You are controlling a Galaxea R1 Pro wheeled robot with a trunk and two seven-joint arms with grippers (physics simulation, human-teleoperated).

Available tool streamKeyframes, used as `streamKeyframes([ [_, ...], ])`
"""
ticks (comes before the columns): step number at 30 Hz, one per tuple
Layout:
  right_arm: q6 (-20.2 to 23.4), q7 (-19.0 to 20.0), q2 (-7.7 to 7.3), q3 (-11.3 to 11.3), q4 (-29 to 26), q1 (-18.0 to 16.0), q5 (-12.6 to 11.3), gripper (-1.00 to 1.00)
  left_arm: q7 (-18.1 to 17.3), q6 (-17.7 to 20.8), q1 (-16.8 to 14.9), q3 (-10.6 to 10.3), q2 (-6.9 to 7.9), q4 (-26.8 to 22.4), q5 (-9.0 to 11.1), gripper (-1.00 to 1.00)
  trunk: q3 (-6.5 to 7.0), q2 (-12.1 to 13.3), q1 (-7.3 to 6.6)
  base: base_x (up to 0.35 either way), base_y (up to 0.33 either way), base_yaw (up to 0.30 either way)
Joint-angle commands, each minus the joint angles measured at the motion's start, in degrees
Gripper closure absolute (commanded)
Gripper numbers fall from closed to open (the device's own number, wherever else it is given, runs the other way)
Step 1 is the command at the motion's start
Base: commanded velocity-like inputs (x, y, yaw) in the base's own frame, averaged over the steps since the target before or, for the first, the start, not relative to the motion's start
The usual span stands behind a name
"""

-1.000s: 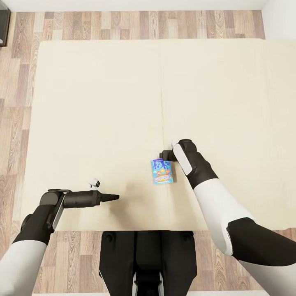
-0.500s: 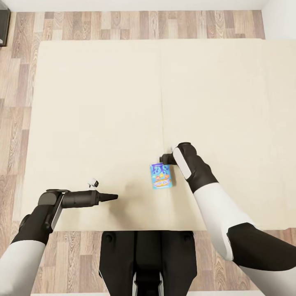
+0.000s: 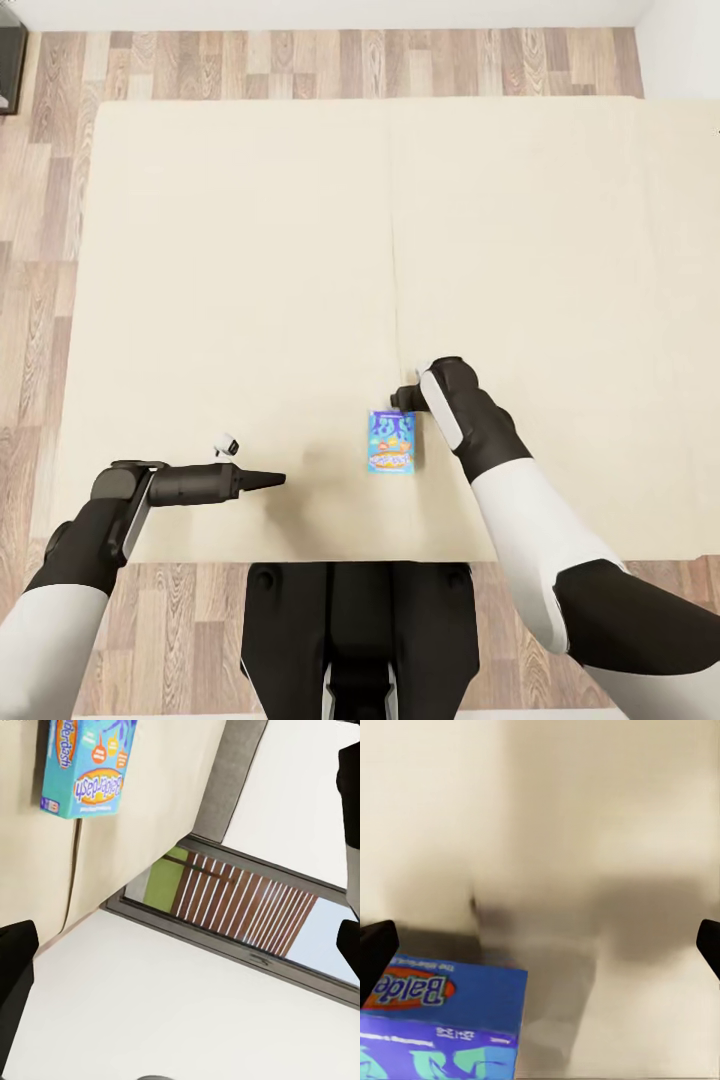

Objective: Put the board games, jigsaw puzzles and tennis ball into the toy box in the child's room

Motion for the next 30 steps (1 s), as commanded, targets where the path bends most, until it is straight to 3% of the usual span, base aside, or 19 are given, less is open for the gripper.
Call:
streamKeyframes([
  [1,0.3,-0.6,0.0,0.1,-0.4,0.0,-0.9,-1.0,-0.3,0.6,0.0,0.0,0.01,0.0,-0.2,-1.0,0.03,-0.1,0.04,0.0,0.0,0.0],
  [30,0.4,-0.7,0.0,0.1,-3.4,0.1,-10.5,-1.0,-0.3,0.6,0.0,-0.1,0.03,0.0,-0.2,-1.0,2.73,-0.1,0.04,0.0,0.0,0.0],
])
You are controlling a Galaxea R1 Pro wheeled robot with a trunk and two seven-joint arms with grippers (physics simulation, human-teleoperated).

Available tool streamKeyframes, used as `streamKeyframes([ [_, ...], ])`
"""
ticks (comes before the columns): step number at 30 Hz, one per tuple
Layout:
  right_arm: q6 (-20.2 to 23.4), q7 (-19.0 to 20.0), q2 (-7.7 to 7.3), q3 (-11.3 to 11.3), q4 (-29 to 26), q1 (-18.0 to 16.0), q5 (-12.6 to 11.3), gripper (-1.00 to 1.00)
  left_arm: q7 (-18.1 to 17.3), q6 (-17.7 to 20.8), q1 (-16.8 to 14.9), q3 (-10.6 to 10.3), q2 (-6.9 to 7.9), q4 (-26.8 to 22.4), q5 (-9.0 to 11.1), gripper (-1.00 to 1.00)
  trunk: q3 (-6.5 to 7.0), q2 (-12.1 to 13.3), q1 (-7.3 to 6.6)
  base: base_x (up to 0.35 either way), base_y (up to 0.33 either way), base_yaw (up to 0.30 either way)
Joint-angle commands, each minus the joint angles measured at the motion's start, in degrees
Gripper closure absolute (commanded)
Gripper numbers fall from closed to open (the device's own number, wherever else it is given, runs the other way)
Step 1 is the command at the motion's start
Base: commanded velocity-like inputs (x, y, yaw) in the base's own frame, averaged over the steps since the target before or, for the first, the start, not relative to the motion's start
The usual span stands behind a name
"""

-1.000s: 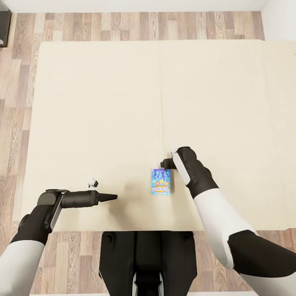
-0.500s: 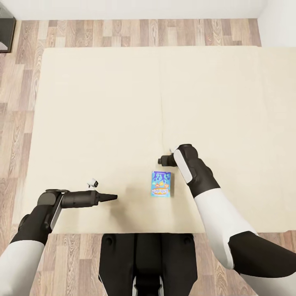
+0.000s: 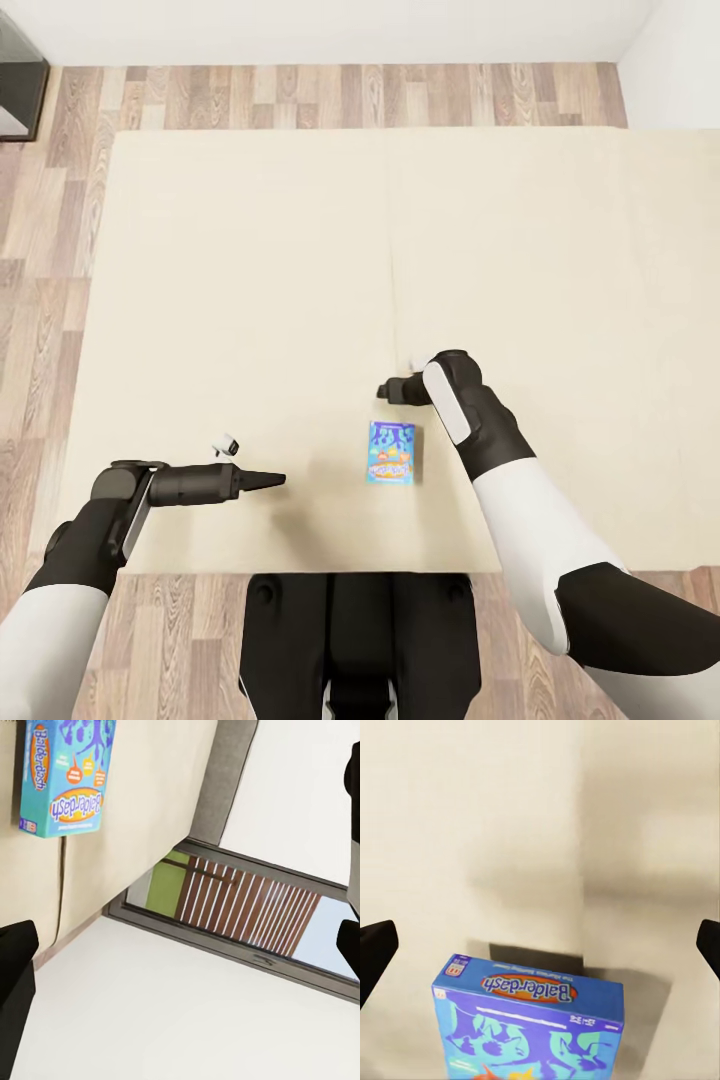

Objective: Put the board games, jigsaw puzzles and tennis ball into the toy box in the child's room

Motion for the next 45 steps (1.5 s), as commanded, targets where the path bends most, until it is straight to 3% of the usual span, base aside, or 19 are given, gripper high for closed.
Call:
streamKeyframes([
  [1,0.1,-0.6,0.0,0.1,0.0,0.0,-0.9,-1.0,-0.3,0.6,0.0,0.0,0.0,0.0,-0.2,-1.0,0.03,-0.1,0.04,0.0,0.0,0.0],
  [2,0.1,-0.6,0.0,0.1,0.0,0.0,-11.6,-1.0,-0.3,0.6,0.0,0.0,0.0,0.0,-0.2,-1.0,0.11,-0.1,0.04,0.0,0.0,0.0],
  [19,0.1,-0.6,0.0,0.0,0.6,0.1,-11.5,-1.0,-0.3,0.6,0.0,0.0,0.0,0.0,-0.2,-1.0,0.32,-0.1,0.04,0.0,0.0,0.0],
  [28,0.1,-0.6,0.0,-0.3,0.4,2.6,-11.0,-1.0,-0.3,0.6,0.0,0.0,0.0,0.0,-0.2,-1.0,0.32,-0.1,0.04,0.0,0.0,0.0],
  [45,0.1,-0.4,0.0,-0.2,0.4,3.3,-11.2,-1.0,-0.3,0.6,0.0,-0.1,0.0,0.0,-0.2,-1.0,0.32,-0.1,0.04,0.0,0.0,0.0],
])
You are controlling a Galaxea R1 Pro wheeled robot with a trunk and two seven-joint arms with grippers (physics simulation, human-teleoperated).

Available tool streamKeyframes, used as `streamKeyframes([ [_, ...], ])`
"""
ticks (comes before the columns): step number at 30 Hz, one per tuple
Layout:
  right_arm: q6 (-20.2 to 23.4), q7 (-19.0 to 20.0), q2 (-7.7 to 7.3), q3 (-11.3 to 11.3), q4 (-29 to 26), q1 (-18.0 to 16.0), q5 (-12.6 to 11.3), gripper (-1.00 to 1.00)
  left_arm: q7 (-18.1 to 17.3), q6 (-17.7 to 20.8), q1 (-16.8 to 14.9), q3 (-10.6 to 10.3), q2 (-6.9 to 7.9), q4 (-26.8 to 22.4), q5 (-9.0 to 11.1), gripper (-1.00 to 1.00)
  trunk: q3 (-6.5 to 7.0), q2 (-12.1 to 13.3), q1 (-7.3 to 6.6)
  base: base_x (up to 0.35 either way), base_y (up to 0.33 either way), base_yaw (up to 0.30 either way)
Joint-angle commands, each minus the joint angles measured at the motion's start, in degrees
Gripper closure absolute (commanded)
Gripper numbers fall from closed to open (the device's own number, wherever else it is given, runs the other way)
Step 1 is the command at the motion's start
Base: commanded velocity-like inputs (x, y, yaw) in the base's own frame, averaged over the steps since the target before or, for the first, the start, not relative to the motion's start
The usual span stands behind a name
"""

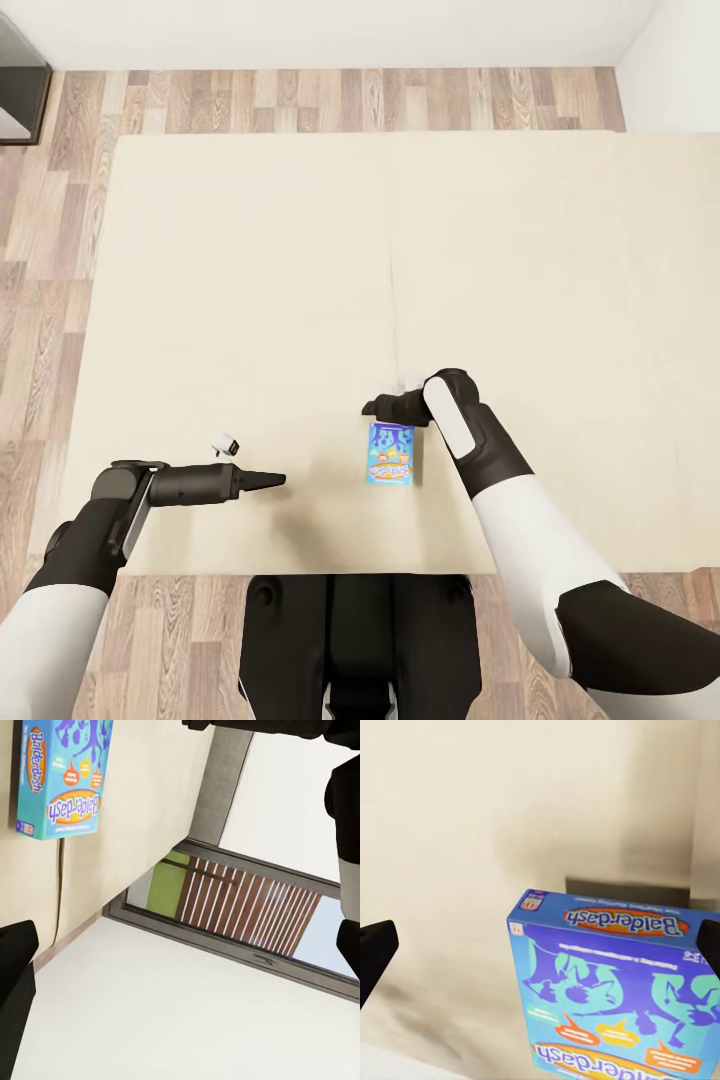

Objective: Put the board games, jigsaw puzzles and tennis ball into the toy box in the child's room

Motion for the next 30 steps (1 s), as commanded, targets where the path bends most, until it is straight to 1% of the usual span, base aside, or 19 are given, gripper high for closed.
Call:
streamKeyframes([
  [1,0.1,-0.6,0.0,0.1,0.0,0.0,-0.6,-1.0,-0.3,0.6,0.0,0.0,0.0,0.0,-0.2,-1.0,-0.06,-0.1,0.04,0.0,0.0,0.0],
  [23,0.1,-0.4,0.0,0.0,0.2,0.0,-1.2,-1.0,-0.3,0.6,0.0,-0.1,0.0,0.0,-0.2,-1.0,-0.06,-0.1,0.04,0.0,0.0,0.0],
  [30,0.0,-0.1,0.0,-0.2,0.2,1.3,-1.2,-1.0,-0.3,0.6,0.0,-0.1,0.0,0.0,-0.2,-1.0,-0.06,-0.1,0.04,0.0,0.0,0.0],
])
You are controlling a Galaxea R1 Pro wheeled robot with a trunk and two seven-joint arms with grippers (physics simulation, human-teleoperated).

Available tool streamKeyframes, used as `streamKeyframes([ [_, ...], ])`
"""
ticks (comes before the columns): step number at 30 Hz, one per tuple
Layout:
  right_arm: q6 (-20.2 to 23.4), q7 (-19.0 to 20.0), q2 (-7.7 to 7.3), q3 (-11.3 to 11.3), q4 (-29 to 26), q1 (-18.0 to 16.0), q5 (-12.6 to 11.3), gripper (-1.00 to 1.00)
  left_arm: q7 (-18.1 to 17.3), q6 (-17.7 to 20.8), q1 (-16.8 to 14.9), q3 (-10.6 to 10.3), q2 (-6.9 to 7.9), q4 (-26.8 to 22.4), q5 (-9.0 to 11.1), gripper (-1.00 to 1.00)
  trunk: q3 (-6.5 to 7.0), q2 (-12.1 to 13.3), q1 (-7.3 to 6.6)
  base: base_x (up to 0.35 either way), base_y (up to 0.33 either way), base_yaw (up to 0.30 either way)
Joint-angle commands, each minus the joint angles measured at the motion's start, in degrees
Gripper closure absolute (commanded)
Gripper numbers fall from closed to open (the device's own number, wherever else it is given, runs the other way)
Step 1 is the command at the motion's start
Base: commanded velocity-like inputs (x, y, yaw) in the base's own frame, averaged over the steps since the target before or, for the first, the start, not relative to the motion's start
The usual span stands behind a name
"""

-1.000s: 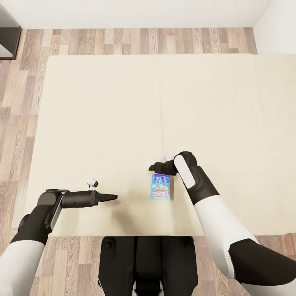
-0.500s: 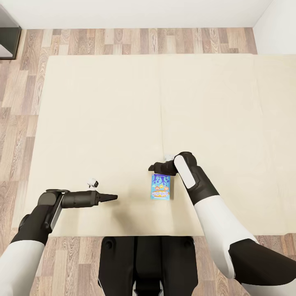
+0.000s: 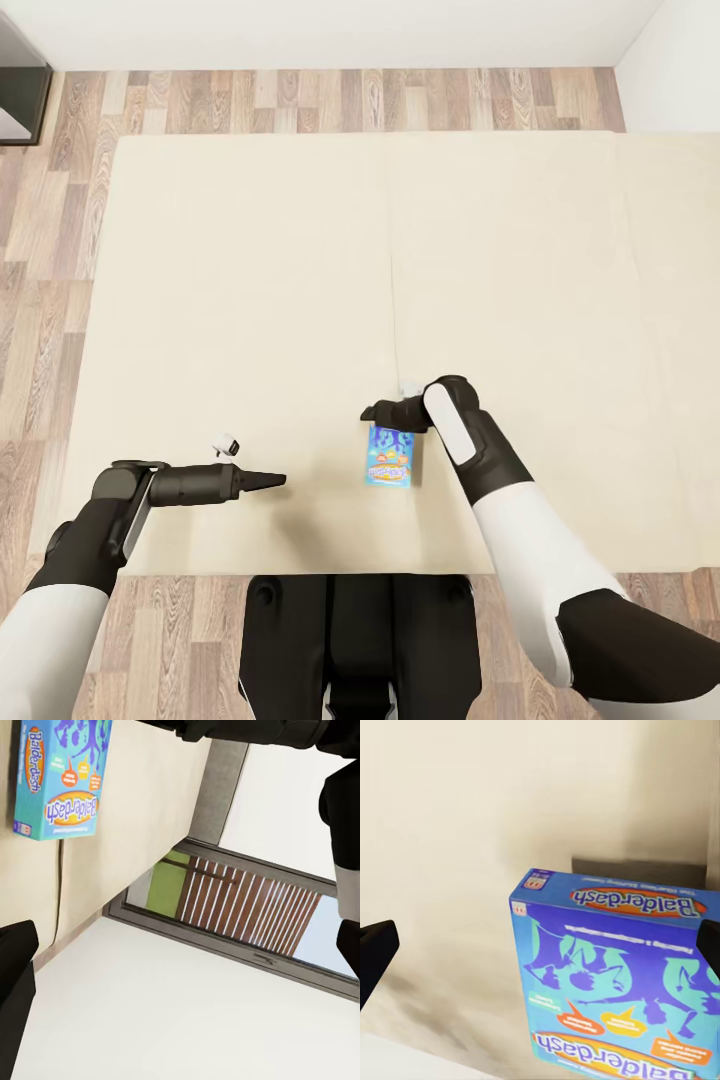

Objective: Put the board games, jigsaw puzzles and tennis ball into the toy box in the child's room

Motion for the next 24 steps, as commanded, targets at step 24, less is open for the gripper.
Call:
streamKeyframes([
  [24,-1.9,-0.6,0.0,0.5,-0.3,0.3,0.3,-1.0,-0.3,0.6,0.0,0.1,0.0,0.0,-0.2,-1.0,-0.06,-0.1,0.05,0.0,0.0,0.0],
])
